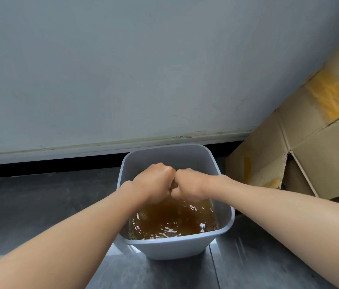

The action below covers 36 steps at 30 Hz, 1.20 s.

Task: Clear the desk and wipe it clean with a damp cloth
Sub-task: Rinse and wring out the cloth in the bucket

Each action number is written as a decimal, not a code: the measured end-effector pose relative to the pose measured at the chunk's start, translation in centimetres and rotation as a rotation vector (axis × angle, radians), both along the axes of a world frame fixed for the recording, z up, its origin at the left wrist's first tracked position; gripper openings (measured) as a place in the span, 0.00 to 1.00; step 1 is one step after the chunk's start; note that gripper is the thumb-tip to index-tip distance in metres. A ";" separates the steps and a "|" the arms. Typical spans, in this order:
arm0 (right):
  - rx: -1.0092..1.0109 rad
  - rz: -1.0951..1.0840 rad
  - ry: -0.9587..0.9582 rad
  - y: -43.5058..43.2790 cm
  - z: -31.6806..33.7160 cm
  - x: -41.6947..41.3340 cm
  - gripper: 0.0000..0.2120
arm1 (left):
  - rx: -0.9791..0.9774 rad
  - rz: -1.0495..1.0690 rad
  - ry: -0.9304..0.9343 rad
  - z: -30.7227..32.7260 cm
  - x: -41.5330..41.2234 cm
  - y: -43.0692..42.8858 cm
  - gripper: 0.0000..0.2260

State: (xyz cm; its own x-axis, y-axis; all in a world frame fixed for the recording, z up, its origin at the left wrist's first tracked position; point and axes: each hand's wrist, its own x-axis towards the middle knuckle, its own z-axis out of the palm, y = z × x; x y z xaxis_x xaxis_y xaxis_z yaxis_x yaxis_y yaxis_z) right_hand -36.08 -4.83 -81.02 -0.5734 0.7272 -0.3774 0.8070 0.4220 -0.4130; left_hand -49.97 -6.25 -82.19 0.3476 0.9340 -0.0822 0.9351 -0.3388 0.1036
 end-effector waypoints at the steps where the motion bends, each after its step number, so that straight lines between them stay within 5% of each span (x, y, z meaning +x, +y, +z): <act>1: 0.077 0.039 -0.030 -0.1 0.0 0.1 0.06 | -0.043 0.031 -0.023 0.1 0.2 0.1 0.03; 10: 0.752 0.334 -0.367 -0.4 -0.3 0.5 0.11 | -0.606 0.345 -0.431 1.1 1.1 0.0 0.12; 14: 0.871 0.399 -0.303 0.3 -0.1 0.7 0.07 | -0.836 0.432 -0.555 2.4 0.7 0.0 0.13; 18: 1.087 0.422 -0.156 1.3 -0.7 1.1 0.17 | -1.056 0.500 -0.746 2.7 0.0 0.0 0.14; 22: 1.185 0.409 -0.118 2.4 -1.1 1.2 0.15 | -1.116 0.537 -0.927 2.7 -0.5 0.4 0.16; 25: 1.004 0.324 -0.136 2.3 -1.0 0.6 0.14 | -0.980 0.565 -0.928 1.9 0.1 0.6 0.13; 28: 0.460 0.001 -0.187 2.4 -0.3 0.0 0.18 | -0.841 0.692 -1.160 1.8 0.9 1.2 0.09; 32: 0.079 -0.400 0.128 2.0 3.1 -0.3 0.17 | -0.618 1.002 -1.652 5.6 0.7 1.8 0.06; 36: -0.103 -0.624 0.322 1.1 11.5 -0.5 0.11 | -0.544 0.992 -1.706 13.5 2.0 0.5 0.03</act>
State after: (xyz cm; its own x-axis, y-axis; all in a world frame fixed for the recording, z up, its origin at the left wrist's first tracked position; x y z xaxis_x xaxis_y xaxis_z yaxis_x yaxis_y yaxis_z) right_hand -36.61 -3.76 -69.50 -0.1562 0.9260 -0.3438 0.7164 -0.1334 -0.6848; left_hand -47.94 -5.79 -68.69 -0.1479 0.8087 -0.5693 -0.3922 0.4805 0.7844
